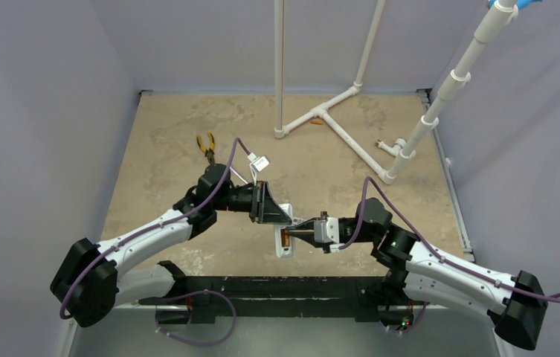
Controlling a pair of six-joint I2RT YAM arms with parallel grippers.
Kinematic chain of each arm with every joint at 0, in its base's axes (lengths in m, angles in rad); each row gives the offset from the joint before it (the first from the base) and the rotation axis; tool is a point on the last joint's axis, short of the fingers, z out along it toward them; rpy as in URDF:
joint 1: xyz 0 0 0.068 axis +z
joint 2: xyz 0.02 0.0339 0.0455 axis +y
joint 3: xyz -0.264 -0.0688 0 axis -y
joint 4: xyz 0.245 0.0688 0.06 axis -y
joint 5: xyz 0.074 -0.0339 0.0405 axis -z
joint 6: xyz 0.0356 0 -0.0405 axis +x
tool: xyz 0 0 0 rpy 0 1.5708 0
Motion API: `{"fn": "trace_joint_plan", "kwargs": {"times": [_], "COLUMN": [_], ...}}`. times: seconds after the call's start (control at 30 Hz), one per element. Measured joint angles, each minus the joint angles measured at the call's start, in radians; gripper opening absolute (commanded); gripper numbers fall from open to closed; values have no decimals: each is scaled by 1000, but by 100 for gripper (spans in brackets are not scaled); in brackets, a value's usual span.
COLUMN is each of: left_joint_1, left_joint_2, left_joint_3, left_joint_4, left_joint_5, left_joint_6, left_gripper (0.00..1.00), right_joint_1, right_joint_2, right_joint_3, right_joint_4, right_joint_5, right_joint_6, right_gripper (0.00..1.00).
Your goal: Load the batteries into the remote control
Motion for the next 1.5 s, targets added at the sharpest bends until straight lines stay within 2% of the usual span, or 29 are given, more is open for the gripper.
{"fn": "trace_joint_plan", "kwargs": {"times": [0.6,0.77,1.0,1.07,1.23,1.33,1.5], "left_joint_1": [23,24,27,29,31,31,71], "left_joint_2": [-6,-6,-14,-19,-56,-80,-118], "left_joint_3": [0,11,24,31,45,54,53], "left_joint_4": [9,12,11,-17,-93,-135,-193], "left_joint_5": [-32,-31,-29,-39,-81,-118,-173], "left_joint_6": [-7,-3,21,47,113,150,158], "left_gripper": [0,0,0,0,0,0,0], "right_joint_1": [7,6,5,4,2,3,-2], "right_joint_2": [-24,-132,-236,-235,-227,-205,-43], "right_joint_3": [-18,-68,-117,-106,-47,16,194], "right_joint_4": [-26,-22,0,-7,-53,-107,-231], "right_joint_5": [14,65,303,354,423,522,847], "right_joint_6": [0,51,294,380,561,653,725], "right_gripper": [9,17,57,62,64,64,63]}}
